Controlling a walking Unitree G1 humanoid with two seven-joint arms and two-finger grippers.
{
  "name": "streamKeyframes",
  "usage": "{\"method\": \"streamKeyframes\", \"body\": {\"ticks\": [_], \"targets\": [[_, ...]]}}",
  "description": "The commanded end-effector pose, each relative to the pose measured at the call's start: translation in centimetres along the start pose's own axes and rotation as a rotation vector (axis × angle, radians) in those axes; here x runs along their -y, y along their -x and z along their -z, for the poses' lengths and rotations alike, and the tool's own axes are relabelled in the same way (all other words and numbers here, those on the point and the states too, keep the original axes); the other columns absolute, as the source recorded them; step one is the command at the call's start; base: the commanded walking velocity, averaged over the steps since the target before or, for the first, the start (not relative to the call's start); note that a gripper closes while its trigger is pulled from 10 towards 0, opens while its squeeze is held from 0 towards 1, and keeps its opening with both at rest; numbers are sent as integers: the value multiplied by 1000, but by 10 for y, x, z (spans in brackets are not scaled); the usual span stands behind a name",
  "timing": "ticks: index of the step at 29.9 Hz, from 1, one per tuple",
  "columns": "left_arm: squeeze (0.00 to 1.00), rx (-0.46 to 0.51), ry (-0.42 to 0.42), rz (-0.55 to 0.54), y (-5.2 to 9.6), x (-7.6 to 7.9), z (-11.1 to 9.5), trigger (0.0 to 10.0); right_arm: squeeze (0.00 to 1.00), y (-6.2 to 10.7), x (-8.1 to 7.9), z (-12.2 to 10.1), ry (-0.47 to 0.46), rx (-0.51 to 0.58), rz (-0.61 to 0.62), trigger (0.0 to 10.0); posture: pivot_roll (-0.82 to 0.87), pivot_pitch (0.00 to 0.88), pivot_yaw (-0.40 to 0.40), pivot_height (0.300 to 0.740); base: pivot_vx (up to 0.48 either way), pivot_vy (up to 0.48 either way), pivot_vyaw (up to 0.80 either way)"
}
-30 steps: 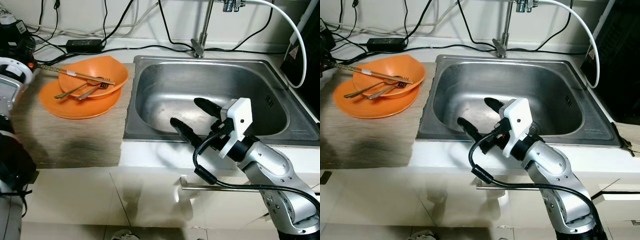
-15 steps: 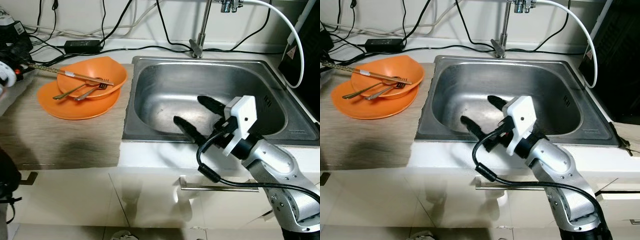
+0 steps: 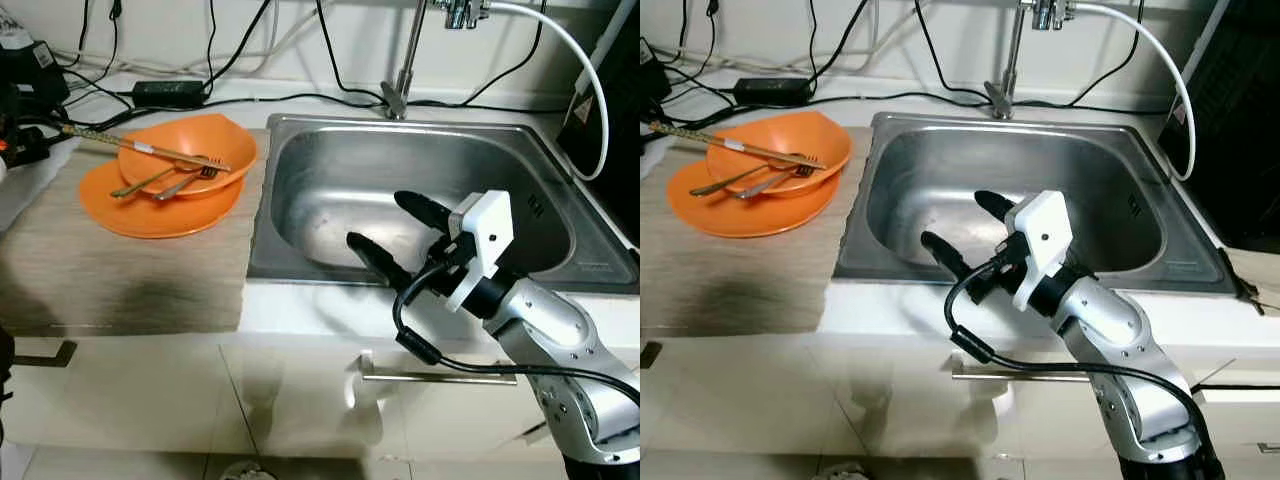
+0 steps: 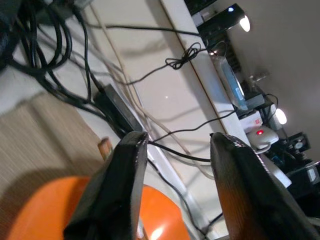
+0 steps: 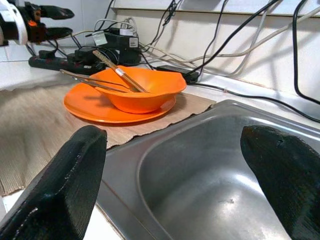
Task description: Kitchen organization
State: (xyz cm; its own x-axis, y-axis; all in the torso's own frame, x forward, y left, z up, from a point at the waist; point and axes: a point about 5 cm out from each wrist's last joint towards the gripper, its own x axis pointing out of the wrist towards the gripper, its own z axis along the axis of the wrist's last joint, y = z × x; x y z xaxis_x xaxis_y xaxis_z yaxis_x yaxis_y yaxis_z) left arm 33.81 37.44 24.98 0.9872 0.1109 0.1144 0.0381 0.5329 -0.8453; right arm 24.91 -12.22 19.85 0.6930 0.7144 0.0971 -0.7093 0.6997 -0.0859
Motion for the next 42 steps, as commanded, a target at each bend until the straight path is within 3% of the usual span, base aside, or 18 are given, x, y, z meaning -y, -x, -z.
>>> {"method": "streamKeyframes", "body": {"ticks": [1,5,25,42], "targets": [[1000,13,44,0,0,-1,1,10000,0,0,0,-3,-4,5,-17,10000,-28,0,-1,740,0,0,0],[1000,9,98,-29,0,-5,5,10000,0,0,0,-4,-3,9,-17,10000,-34,0,1,740,0,0,0],[1000,-13,102,-94,5,-23,17,10000,0,0,-1,-4,-6,8,-25,10000,-32,0,-5,740,0,0,0],[1000,-47,116,-99,-10,-17,49,10000,0,2,-1,-4,-5,1,-33,10000,-46,0,-5,740,0,0,0]]}}
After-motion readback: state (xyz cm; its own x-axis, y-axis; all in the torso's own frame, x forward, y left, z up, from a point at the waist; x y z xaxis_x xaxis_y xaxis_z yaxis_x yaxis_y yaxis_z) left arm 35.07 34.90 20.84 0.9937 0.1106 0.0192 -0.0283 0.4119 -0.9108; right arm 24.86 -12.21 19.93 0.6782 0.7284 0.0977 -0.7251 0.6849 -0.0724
